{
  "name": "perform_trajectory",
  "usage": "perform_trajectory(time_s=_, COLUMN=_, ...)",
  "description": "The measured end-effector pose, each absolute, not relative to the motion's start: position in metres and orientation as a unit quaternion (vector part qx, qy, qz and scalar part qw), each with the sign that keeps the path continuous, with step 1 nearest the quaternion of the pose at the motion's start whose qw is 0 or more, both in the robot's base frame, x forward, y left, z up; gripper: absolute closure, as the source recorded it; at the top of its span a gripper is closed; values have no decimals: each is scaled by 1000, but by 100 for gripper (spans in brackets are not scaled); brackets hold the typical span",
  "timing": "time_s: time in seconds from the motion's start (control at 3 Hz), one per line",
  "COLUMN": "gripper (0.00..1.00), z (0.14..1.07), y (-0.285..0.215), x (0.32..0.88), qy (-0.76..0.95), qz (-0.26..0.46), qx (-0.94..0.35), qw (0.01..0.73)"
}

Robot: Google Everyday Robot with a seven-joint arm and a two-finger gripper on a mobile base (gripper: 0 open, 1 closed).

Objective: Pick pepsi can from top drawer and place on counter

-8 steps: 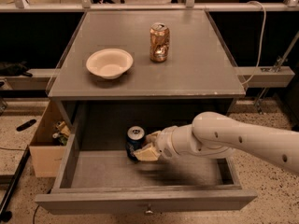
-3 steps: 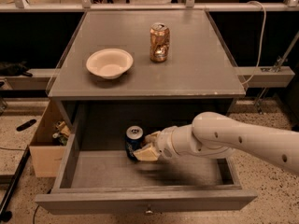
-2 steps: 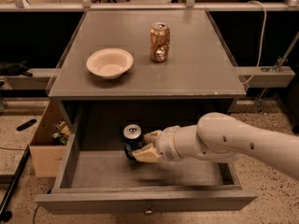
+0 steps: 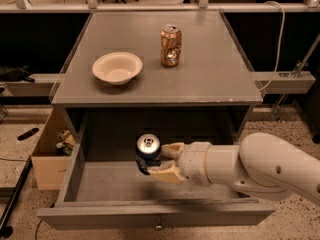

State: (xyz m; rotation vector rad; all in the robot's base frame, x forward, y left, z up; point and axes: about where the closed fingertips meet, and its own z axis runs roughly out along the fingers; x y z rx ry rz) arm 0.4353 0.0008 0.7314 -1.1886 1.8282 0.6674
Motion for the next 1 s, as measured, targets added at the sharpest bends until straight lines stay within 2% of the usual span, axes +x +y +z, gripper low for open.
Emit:
perform_trajectory(time_s=0.67, gripper=100, z=854, y=-66, x=408, qy=703, qz=224, qx=-472, qw=482)
perform_trajectory(time_s=1.0, gripper=100, z=897, y=-113, x=432, qy=705, qz=215, qx=-473, qw=483)
